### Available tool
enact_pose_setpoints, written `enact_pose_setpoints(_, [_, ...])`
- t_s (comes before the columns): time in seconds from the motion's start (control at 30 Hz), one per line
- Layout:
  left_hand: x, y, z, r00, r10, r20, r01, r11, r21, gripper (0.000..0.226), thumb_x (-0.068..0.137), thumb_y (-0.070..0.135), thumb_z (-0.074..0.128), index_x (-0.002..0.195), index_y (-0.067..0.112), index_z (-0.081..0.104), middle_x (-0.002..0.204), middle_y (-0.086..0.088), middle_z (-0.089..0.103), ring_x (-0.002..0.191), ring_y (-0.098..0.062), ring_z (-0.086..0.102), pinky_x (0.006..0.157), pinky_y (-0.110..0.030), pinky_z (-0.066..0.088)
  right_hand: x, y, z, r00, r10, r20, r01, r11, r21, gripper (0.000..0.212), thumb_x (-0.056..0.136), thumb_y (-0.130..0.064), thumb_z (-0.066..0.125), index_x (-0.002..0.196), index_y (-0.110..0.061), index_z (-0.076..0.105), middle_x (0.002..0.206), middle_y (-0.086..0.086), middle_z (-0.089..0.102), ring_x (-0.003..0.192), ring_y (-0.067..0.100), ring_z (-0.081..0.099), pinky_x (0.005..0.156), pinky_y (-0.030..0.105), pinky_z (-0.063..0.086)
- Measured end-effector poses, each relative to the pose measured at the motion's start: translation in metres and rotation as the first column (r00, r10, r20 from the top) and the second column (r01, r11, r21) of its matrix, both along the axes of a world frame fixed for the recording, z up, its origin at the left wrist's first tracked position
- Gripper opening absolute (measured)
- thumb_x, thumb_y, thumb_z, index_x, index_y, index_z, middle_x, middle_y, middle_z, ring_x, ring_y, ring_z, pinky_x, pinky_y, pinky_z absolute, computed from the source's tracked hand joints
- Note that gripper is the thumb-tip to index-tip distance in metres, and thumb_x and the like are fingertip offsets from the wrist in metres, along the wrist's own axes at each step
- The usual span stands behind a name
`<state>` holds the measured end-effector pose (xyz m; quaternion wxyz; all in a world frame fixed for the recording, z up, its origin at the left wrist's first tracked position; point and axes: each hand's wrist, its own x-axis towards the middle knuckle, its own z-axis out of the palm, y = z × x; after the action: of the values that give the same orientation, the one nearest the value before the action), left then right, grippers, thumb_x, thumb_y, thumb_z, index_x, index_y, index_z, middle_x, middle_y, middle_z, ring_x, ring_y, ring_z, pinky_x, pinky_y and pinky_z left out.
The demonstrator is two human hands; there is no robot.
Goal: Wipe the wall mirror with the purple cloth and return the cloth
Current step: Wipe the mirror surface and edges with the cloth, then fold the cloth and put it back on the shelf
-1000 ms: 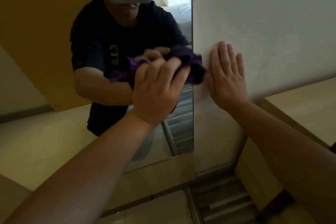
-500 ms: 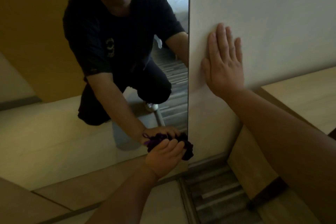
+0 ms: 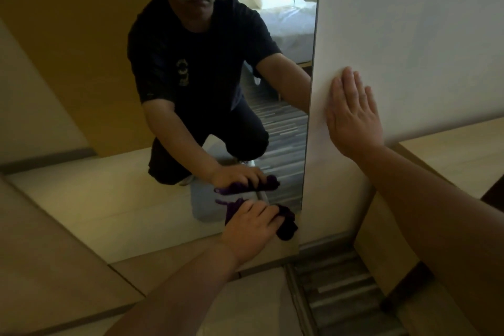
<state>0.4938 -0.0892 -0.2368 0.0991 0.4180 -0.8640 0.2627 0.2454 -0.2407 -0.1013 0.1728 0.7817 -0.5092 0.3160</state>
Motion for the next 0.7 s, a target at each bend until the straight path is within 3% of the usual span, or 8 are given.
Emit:
enact_pose_setpoints(0.23, [0.021,0.021,0.132,0.989,0.016,-0.147,-0.029,0.995,-0.092,0.035,0.09,0.011,0.05,0.12,0.018,0.067,0.116,-0.004,0.064,0.098,-0.027,0.058,0.084,-0.039,0.038,0.005,0.053,0.061,0.997,-0.047,-0.061,0.064,0.948,0.313,0.068,0.103,-0.05,0.02,0.157,-0.017,-0.004,0.166,0.006,-0.009,0.15,0.019,-0.014,0.123,0.051,0.002])
enact_pose_setpoints(0.33, [0.025,0.026,0.216,0.975,0.022,-0.222,-0.032,0.999,-0.044,0.038,0.087,0.006,0.067,0.122,0.017,0.067,0.117,-0.006,0.064,0.1,-0.029,0.058,0.082,-0.039,0.039,0.011,0.088,0.125,1.0,0.01,-0.017,-0.004,0.947,0.321,0.066,0.103,-0.052,0.026,0.158,-0.017,0.011,0.166,0.007,0.001,0.152,0.02,-0.003,0.123,0.045,0.002])
enact_pose_setpoints(0.47, [0.021,0.033,0.346,0.926,0.111,-0.362,-0.099,0.994,0.052,0.04,0.082,0.014,0.082,0.12,0.014,0.069,0.113,-0.009,0.063,0.097,-0.031,0.056,0.079,-0.042,0.043,0.023,0.135,0.236,0.985,0.171,0.036,-0.174,0.943,0.283,0.063,0.102,-0.054,0.036,0.153,-0.018,0.031,0.164,0.008,0.02,0.149,0.023,0.02,0.119,0.039,0.012])
enact_pose_setpoints(0.53, [0.018,0.037,0.414,0.884,0.154,-0.442,-0.093,0.983,0.157,0.04,0.084,0.016,0.08,0.123,0.011,0.068,0.114,-0.011,0.062,0.098,-0.035,0.058,0.08,-0.048,0.05,0.026,0.156,0.293,0.973,0.229,0.004,-0.22,0.93,0.295,0.068,0.097,-0.062,0.034,0.151,-0.022,0.033,0.162,0.005,0.025,0.148,0.024,0.026,0.118,0.039,0.017])
enact_pose_setpoints(0.6, [0.016,0.044,0.48,0.833,0.224,-0.506,-0.058,0.945,0.322,0.041,0.092,0.017,0.071,0.132,0.01,0.063,0.122,-0.011,0.058,0.109,-0.034,0.055,0.091,-0.053,0.048,0.027,0.176,0.347,0.96,0.276,-0.041,-0.254,0.924,0.286,0.073,0.093,-0.068,0.035,0.15,-0.023,0.033,0.161,0.005,0.028,0.145,0.025,0.031,0.117,0.041,0.024])
enact_pose_setpoints(0.7, [0.012,0.058,0.572,0.767,0.33,-0.55,0.033,0.837,0.547,0.039,0.1,0.021,0.061,0.138,0.017,0.058,0.126,-0.003,0.053,0.117,-0.022,0.05,0.103,-0.04,0.041,0.027,0.202,0.42,0.939,0.329,-0.095,-0.3,0.924,0.238,0.077,0.091,-0.069,0.041,0.15,-0.019,0.035,0.158,0.008,0.033,0.142,0.026,0.034,0.116,0.04,0.023])
